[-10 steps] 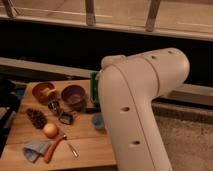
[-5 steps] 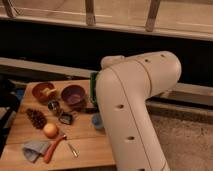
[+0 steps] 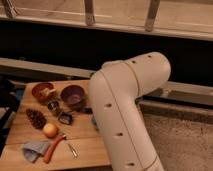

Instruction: Place sponge in plastic cup

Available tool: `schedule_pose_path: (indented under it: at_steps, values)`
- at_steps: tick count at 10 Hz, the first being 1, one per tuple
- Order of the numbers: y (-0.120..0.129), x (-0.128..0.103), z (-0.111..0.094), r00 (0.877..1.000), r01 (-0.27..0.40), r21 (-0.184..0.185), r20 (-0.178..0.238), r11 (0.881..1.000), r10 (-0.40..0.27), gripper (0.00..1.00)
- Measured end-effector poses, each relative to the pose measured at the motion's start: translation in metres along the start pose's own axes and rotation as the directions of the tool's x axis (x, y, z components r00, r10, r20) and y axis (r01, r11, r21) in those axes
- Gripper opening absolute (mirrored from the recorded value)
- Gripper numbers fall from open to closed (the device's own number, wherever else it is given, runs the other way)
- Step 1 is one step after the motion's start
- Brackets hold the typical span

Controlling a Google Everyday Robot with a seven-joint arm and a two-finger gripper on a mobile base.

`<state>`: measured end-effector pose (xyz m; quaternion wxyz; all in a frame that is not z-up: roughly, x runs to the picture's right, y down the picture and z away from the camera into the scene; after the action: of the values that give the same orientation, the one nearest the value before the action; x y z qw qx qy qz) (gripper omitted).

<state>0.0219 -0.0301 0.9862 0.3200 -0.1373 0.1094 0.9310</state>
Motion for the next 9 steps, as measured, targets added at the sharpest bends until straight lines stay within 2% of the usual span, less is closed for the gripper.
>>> schedule_pose_path:
  at_steps: [5,6,9]
  values:
    - [0.0,-0.018,0.022,1.0,0.007,0.016,0.015,1.0,-0.007,0.64]
    - [0.001,-0.018,0.025,1.0,0.018,0.024,0.009,1.0,-0.018,0.57]
    - [-0.001,-0.019,0.029,1.0,0.027,0.039,-0.016,0.999,-0.027,0.26]
